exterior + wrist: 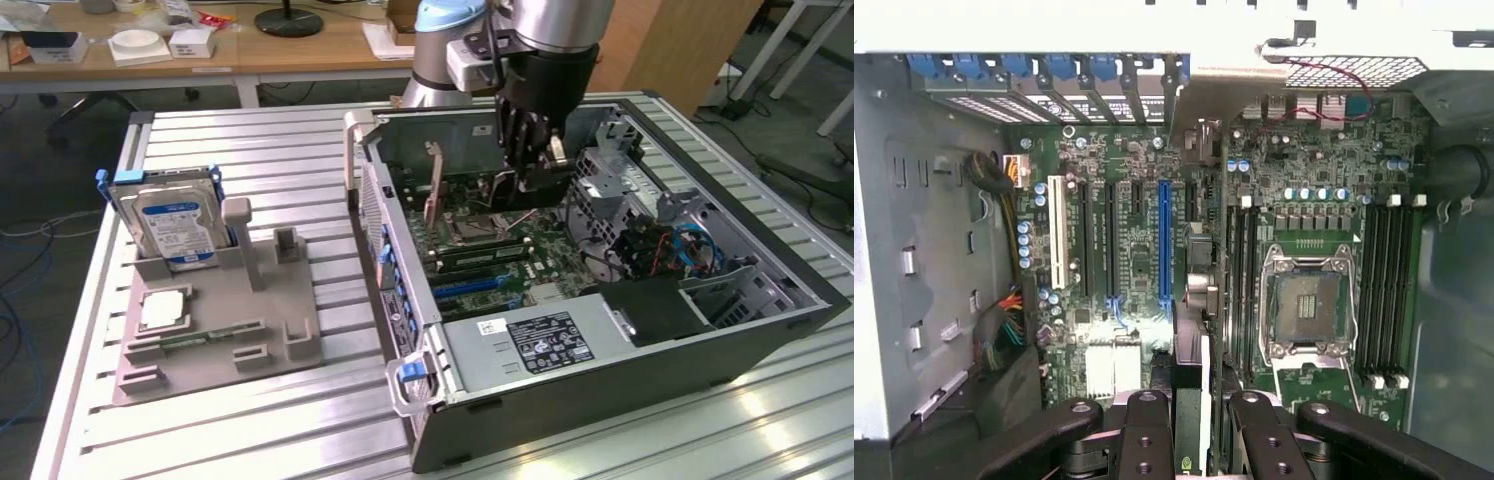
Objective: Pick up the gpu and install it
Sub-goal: 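Insert the gpu into the slot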
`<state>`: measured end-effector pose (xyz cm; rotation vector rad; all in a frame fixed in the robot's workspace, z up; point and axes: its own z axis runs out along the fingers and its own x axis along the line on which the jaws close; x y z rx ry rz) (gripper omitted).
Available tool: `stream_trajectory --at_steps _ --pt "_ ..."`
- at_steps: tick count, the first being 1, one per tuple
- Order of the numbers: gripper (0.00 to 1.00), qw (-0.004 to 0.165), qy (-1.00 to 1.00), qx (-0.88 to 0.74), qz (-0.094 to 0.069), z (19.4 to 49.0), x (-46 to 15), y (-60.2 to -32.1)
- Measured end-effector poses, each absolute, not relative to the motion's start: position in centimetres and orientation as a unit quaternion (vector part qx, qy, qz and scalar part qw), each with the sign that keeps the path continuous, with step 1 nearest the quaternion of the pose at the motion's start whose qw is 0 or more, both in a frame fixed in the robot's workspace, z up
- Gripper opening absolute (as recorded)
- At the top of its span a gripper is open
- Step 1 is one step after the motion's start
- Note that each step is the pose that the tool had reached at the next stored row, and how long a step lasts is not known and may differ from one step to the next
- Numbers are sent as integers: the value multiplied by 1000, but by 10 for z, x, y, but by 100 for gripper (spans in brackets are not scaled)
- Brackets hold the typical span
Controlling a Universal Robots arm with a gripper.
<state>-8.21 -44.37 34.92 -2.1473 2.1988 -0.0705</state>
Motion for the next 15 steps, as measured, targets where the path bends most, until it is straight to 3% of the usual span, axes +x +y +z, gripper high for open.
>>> stream_trajectory --at_steps 15 --pt "27 34 715 -698 -23 340 -89 -460"
